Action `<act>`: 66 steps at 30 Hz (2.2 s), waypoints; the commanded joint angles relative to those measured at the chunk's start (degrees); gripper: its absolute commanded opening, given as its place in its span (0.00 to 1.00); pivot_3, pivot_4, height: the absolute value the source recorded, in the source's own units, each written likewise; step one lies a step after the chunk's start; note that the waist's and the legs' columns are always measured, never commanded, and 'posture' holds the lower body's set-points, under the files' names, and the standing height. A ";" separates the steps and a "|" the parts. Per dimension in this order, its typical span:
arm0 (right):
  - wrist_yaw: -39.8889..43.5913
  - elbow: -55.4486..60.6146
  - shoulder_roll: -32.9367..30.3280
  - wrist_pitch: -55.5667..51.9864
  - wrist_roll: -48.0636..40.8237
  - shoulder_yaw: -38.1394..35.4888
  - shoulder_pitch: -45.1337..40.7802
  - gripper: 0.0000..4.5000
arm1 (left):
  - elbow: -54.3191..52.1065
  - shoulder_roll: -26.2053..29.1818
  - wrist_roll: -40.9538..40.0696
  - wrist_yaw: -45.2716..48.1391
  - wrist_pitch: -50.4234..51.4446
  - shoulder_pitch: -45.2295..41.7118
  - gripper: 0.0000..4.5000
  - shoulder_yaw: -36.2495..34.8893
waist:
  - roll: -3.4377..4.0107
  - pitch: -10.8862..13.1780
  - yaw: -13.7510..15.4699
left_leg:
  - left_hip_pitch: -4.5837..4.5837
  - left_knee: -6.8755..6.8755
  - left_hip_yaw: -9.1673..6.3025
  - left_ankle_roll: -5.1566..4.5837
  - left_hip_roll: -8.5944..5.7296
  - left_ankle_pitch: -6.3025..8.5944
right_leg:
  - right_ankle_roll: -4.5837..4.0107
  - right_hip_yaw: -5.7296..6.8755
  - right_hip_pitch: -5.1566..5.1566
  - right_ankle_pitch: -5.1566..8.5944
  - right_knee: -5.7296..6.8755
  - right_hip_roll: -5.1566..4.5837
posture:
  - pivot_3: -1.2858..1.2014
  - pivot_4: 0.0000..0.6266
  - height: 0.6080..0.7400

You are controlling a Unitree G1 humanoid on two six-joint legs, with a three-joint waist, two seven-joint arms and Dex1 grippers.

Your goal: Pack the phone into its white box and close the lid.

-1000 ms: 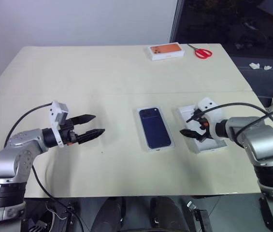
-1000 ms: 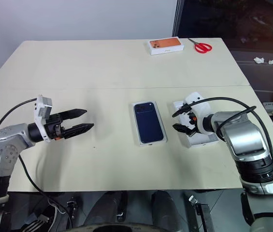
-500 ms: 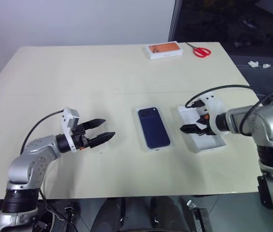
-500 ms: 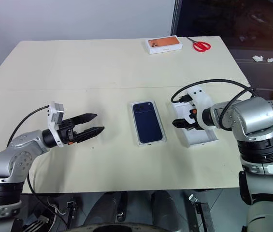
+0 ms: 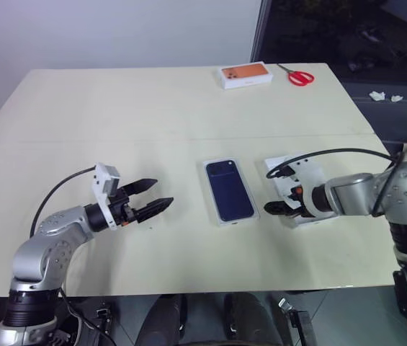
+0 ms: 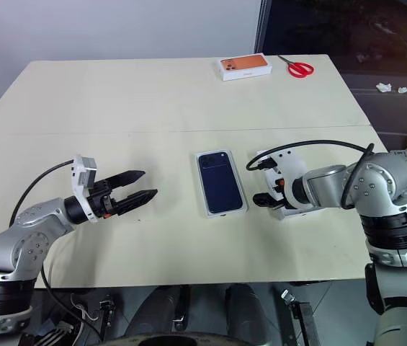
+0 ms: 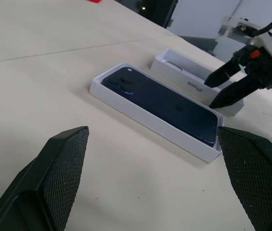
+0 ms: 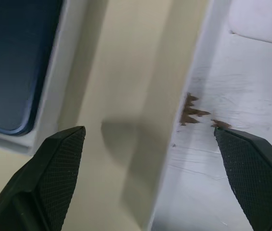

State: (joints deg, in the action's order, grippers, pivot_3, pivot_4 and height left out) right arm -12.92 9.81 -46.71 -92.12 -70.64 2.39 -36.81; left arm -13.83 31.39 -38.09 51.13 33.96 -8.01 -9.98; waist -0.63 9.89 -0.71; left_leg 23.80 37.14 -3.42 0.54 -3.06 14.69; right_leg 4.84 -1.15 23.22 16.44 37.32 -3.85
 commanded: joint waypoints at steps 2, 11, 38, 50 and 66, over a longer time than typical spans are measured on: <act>-6.63 0.64 -0.20 -0.38 -5.80 -1.92 0.29 0.49 | -2.21 0.13 -1.49 -0.42 0.29 -0.82 1.00 -0.17 | 0.00 0.00 0.00 | 0.00 0.00 0.00 0.00 0.01 0.00 | 0.00 0.00 0.00 0.00 0.01 0.02 | 0.52 0.24 1.00; -12.73 -0.05 1.75 -0.38 -7.33 -3.33 -0.44 0.02 | -1.40 0.14 -1.27 -0.47 0.11 -1.68 1.00 0.06 | 0.00 0.00 -0.04 | -0.01 0.04 0.00 -0.01 0.03 0.00 | 0.01 0.00 -0.01 0.00 0.07 0.08 | 0.52 0.24 1.00; -9.44 -9.35 48.49 24.56 -42.36 -22.40 0.76 0.02 | 2.70 2.05 -6.53 -2.08 2.02 -5.79 1.00 -6.18 | 0.18 0.10 -0.62 | -0.09 0.05 0.20 0.02 0.29 -0.02 | 0.01 -0.13 0.17 0.00 0.44 0.31 | 0.52 0.24 1.00; -0.27 -15.88 42.13 17.90 -42.36 -9.64 7.72 0.00 | 0.29 1.30 -8.20 -3.82 4.08 -4.32 0.82 -5.10 | 0.18 0.10 -0.51 | -0.12 0.03 0.20 0.02 0.30 -0.02 | -0.01 -0.14 0.15 0.01 0.40 0.32 | 0.52 0.24 1.00; 1.77 -12.91 33.60 23.23 -41.00 -3.19 9.76 0.00 | 0.15 -6.20 -3.23 -5.40 -0.39 -1.18 0.07 2.44 | 0.15 0.09 -0.35 | -0.12 0.02 0.19 0.02 0.31 -0.02 | -0.01 -0.12 0.10 0.01 0.33 0.31 | 0.52 0.24 1.00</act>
State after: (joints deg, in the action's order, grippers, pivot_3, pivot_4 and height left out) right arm -12.58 -4.87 -12.70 -69.54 -111.08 -1.27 -26.97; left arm -13.12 25.59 -42.01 45.93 35.07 -8.78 -8.30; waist -0.48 9.98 -1.06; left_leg 23.68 37.16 -3.23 0.57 -2.75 14.67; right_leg 4.83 -1.27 23.32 16.44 37.65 -3.53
